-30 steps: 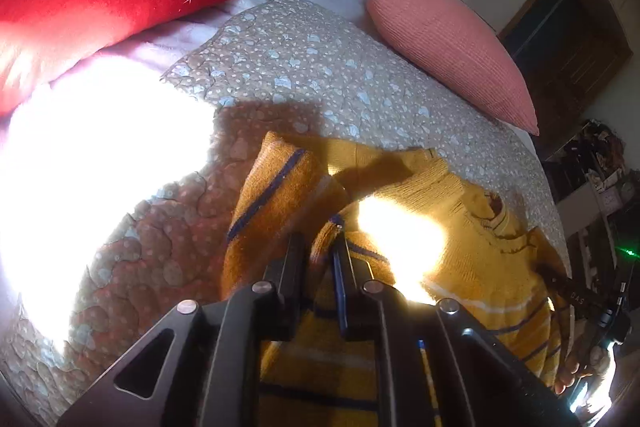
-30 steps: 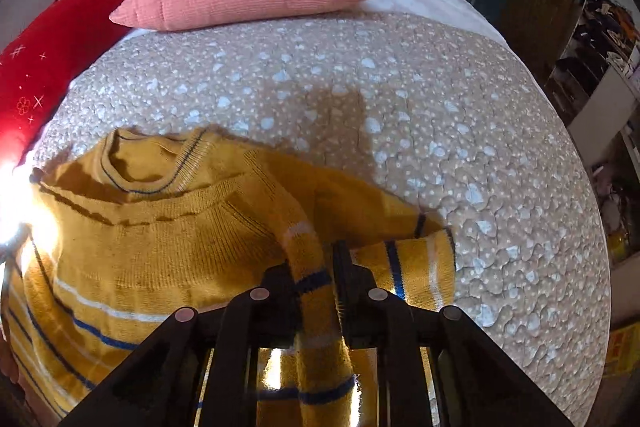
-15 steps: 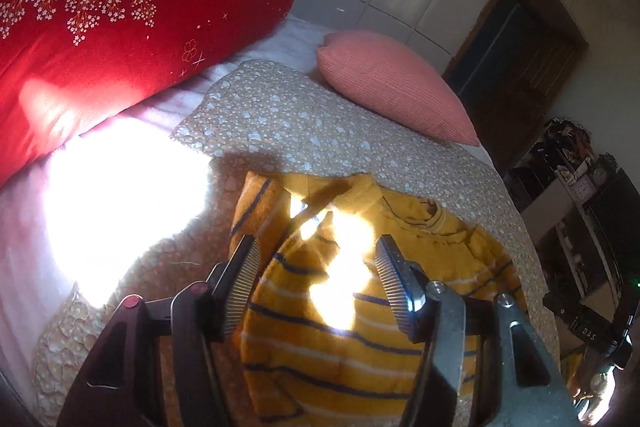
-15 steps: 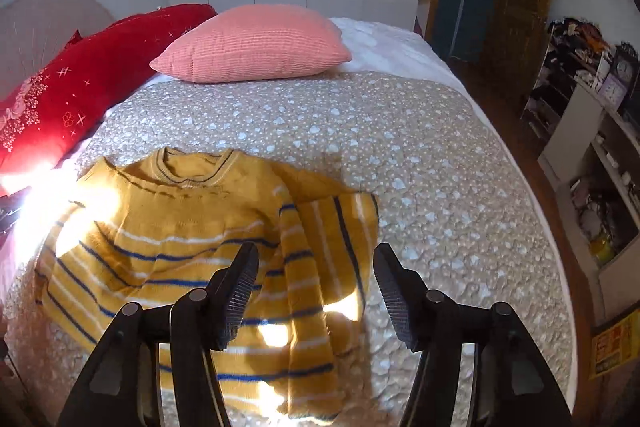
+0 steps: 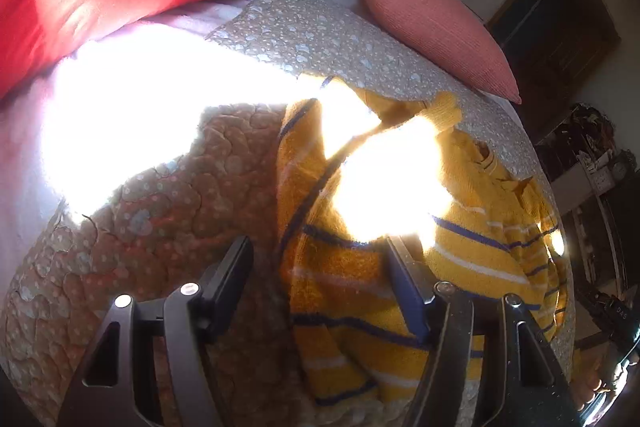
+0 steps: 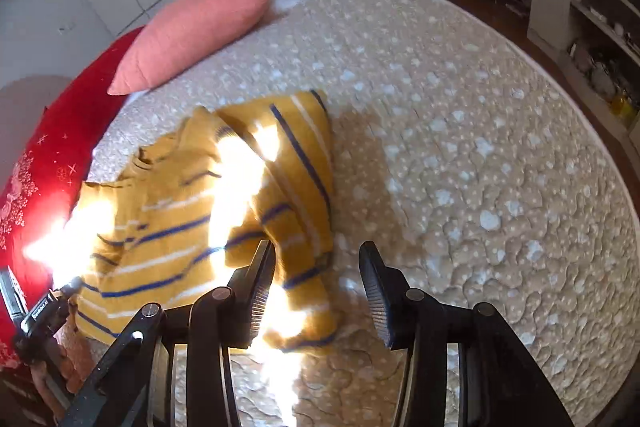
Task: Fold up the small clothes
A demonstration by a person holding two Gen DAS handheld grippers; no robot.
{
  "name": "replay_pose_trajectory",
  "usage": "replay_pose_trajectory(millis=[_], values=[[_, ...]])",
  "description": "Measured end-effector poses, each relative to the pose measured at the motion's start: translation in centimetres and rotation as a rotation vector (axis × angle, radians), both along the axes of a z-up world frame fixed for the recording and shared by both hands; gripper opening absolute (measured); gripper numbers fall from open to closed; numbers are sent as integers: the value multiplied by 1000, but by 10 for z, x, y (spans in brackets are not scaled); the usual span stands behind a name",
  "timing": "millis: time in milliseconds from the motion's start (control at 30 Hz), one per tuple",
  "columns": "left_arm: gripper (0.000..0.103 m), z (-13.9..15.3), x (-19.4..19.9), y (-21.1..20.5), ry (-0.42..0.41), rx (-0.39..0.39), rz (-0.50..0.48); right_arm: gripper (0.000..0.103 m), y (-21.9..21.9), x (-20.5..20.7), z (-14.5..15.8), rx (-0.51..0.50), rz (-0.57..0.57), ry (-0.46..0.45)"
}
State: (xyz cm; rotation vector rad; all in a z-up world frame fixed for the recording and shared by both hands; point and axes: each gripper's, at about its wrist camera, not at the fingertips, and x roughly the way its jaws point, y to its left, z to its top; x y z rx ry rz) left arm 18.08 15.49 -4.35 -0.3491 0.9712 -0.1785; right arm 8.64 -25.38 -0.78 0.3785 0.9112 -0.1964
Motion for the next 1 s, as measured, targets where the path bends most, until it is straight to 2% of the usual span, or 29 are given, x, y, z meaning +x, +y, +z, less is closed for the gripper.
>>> replay_pose_trajectory(millis=[100, 167, 233, 333, 400, 500, 600, 700, 800, 833, 900, 1000], values=[[66, 14, -2, 4, -57, -25, -3, 48, 31, 36, 10, -7, 121, -25], [66, 19, -4, 5, -79, -18, -3, 48, 44, 68, 0, 51, 182, 4], [66, 19, -3, 4, -83, 12, -5, 48, 49, 102, -22, 69, 209, 74], [66, 9, 3, 6, -52, 52, 24, 48, 38, 140, -53, -57, 167, 166], [66, 1, 10, 13, -15, 56, 54, 47, 25, 152, -61, -97, 131, 175], [66, -3, 14, 29, 1, 19, 101, 46, 18, 155, -48, -103, 73, 160], [66, 0, 10, 41, -5, 32, 157, 47, 32, 147, -24, -130, 83, 106], [66, -1, 7, 51, 1, 13, 181, 52, 71, 139, 0, -160, 157, 50], [66, -1, 2, 54, 7, -19, 160, 60, 125, 135, 14, -96, 305, 25], [66, 0, 0, 54, 5, -25, 149, 64, 145, 137, 14, -61, 360, 29], [66, 1, -5, 54, 1, -36, 129, 65, 183, 138, 12, -9, 453, 48], [66, 2, -10, 62, -1, -47, 137, 65, 237, 147, -5, 17, 545, 93]])
